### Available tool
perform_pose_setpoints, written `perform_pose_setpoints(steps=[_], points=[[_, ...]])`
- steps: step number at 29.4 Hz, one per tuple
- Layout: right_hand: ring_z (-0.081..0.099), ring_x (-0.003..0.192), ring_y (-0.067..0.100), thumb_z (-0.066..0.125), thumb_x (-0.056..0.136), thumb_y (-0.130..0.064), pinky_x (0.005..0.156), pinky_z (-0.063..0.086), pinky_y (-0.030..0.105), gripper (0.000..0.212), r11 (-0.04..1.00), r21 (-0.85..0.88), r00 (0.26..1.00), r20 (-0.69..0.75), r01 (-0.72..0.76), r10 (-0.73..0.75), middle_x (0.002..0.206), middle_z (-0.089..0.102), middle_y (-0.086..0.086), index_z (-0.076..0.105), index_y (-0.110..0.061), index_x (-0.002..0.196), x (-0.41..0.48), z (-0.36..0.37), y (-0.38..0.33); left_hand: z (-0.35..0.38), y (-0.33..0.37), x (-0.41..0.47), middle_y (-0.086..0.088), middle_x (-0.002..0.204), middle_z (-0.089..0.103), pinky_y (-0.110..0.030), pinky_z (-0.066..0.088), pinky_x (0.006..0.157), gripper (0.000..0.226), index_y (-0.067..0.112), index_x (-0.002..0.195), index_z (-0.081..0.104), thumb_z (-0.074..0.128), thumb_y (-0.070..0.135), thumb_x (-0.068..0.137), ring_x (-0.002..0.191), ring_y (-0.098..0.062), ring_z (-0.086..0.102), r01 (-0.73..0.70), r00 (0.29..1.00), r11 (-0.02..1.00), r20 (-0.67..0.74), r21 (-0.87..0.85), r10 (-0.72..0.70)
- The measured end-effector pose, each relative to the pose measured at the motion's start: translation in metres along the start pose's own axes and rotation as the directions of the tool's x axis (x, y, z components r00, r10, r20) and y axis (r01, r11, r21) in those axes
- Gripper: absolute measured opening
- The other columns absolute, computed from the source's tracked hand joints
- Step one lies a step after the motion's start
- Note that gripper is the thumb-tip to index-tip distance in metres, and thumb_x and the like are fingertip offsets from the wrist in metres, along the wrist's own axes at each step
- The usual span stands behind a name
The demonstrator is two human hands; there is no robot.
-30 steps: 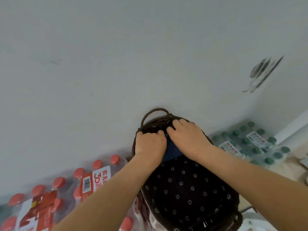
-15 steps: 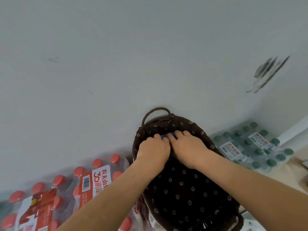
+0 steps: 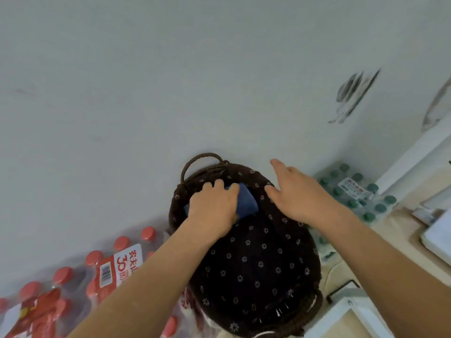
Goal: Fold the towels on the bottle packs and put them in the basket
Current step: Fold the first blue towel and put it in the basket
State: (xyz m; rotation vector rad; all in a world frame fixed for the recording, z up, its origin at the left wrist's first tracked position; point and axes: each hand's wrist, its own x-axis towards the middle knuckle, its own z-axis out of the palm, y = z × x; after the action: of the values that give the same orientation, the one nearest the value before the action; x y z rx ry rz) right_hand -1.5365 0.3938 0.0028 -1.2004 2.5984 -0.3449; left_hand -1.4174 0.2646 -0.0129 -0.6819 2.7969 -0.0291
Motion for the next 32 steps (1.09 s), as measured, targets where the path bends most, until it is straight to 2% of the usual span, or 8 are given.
perform_pose_setpoints(steps=[6,9,12,14,17,21,27,32], points=[[0.061,0.090,0.038,0.041,0.096,-0.018,0.070,0.045,0.039,0.058,0.999,0.031,0.998,0.065,-0.015,0.013,0.105,0.063,0.018,0.012,-0.022,0.147,-0.003,0.033,0.003,0.023,0.003,0.017,-0.010,0.140,0.027,-0.043,0.046,0.083,0.072,0.041,0.148,0.010,0.056,0.037,0.093,0.120,-0.037,0.037,-0.015,0.997,1.000,0.078,0.012,0.014],[0.059,0.099,0.037,0.047,0.091,-0.017,0.072,0.045,0.041,0.066,0.998,-0.049,0.999,0.011,-0.046,0.047,0.122,0.054,0.016,0.011,-0.022,0.146,-0.007,0.039,-0.001,0.021,-0.005,0.016,-0.008,0.138,0.028,-0.046,0.046,0.084,0.069,0.045,0.147,0.008,0.050,0.050,0.092,0.121,-0.035,0.036,-0.045,0.997,0.999,0.065,-0.009,0.045],[0.049,0.117,0.035,0.062,0.078,-0.020,0.080,0.047,0.044,0.074,0.949,-0.309,0.978,-0.173,0.060,-0.118,0.140,0.040,0.014,0.029,-0.018,0.144,-0.012,0.036,-0.012,0.016,-0.010,0.000,-0.007,0.134,0.032,-0.044,0.047,0.081,0.071,0.043,0.146,0.015,0.055,0.049,0.088,0.120,-0.033,0.037,-0.030,0.997,0.997,0.065,-0.064,0.034],[0.052,0.111,0.033,0.065,0.072,-0.021,0.076,0.048,0.042,0.068,0.935,-0.283,0.932,-0.228,0.215,-0.283,0.131,0.049,0.013,0.043,-0.018,0.136,-0.013,0.034,-0.026,0.007,-0.010,-0.014,-0.009,0.130,0.038,-0.039,0.045,0.076,0.061,0.029,0.140,0.031,0.062,0.037,0.087,0.117,-0.031,0.042,0.049,0.999,0.999,-0.010,-0.007,-0.049],[0.044,0.117,0.031,0.058,0.083,-0.027,0.080,0.046,0.041,0.063,0.939,-0.134,0.947,-0.009,0.318,-0.322,0.138,0.038,0.010,0.032,-0.024,0.140,-0.005,0.045,-0.047,0.001,-0.010,-0.030,-0.010,0.119,0.054,-0.035,0.039,0.080,0.039,0.015,0.125,0.048,0.059,0.025,0.089,0.107,-0.027,0.053,0.106,0.994,0.973,-0.058,0.203,-0.096],[0.027,0.131,0.039,0.058,0.086,-0.038,0.094,0.042,0.048,0.074,0.930,-0.246,0.950,0.226,0.271,-0.217,0.151,0.015,0.015,0.015,-0.027,0.146,0.011,0.063,-0.063,0.006,-0.011,-0.035,-0.002,0.105,0.066,-0.036,0.036,0.082,0.026,0.016,0.116,0.053,0.052,0.023,0.091,0.095,-0.024,0.060,0.022,1.000,0.962,0.002,0.271,-0.023],[0.024,0.131,0.040,0.057,0.087,-0.045,0.088,0.045,0.045,0.078,0.894,-0.360,0.943,0.288,0.266,-0.165,0.151,0.015,0.014,0.011,-0.028,0.147,0.018,0.064,-0.070,0.003,-0.031,-0.043,-0.004,0.105,0.064,-0.034,0.038,0.073,0.024,0.016,0.114,0.055,0.050,0.024,0.092,0.096,-0.024,0.057,-0.002,0.998,1.000,-0.067,0.024,0.004],[0.047,0.119,0.028,0.052,0.089,-0.041,0.089,0.048,0.041,0.058,0.906,-0.276,0.943,0.179,0.321,-0.280,0.137,0.044,0.006,0.031,-0.028,0.142,0.012,0.025,-0.087,0.014,-0.053,-0.107,0.004,0.089,0.066,-0.032,0.044,0.063,0.024,0.021,0.096,0.065,0.044,0.027,0.086,0.082,-0.017,0.060,-0.043,0.863,0.907,-0.473,-0.419,-0.178]])
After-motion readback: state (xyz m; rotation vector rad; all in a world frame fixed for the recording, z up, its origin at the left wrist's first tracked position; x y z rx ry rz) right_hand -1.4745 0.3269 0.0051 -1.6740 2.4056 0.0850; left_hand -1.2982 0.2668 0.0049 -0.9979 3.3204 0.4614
